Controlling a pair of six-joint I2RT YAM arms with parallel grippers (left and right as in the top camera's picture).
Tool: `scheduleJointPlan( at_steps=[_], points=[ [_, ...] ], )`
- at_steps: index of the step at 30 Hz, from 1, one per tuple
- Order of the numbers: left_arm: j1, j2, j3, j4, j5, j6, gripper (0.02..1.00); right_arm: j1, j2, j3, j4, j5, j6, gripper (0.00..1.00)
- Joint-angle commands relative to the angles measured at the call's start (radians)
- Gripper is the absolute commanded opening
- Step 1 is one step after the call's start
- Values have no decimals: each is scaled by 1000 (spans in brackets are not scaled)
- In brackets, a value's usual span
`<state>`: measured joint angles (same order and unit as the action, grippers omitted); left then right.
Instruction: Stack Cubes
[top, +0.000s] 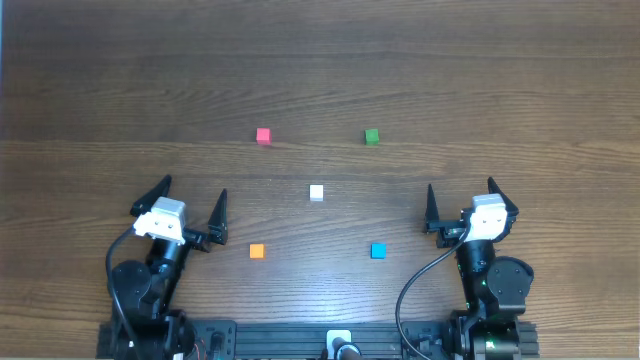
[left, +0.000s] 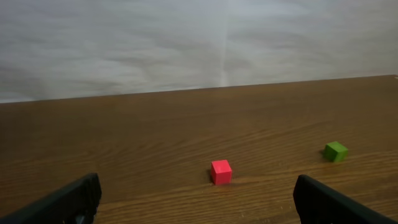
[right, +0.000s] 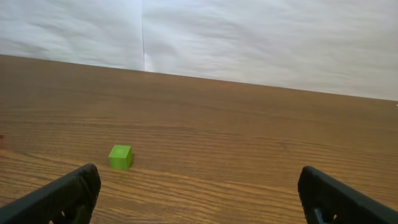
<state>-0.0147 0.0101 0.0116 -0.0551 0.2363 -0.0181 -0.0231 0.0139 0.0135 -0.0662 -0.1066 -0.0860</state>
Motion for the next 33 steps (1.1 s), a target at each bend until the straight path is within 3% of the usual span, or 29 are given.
scheduleJointPlan(
  at_steps=[1, 14, 21, 28, 33],
  points=[
    [1, -3, -6, 2, 6, 18, 996, -5, -8, -8, 2, -1, -5, 991],
    [1, -3, -6, 6, 6, 18, 1000, -5, -8, -8, 2, -1, -5, 991],
    [-33, 29, 1, 47, 7, -100, 1000, -5, -8, -8, 2, -1, -5, 993],
    [-44, 443, 272, 57, 29, -174, 996, -5, -8, -8, 2, -1, -5, 993],
    [-85, 845, 650, -113, 27, -173, 996, -5, -8, -8, 2, -1, -5, 993]
  ],
)
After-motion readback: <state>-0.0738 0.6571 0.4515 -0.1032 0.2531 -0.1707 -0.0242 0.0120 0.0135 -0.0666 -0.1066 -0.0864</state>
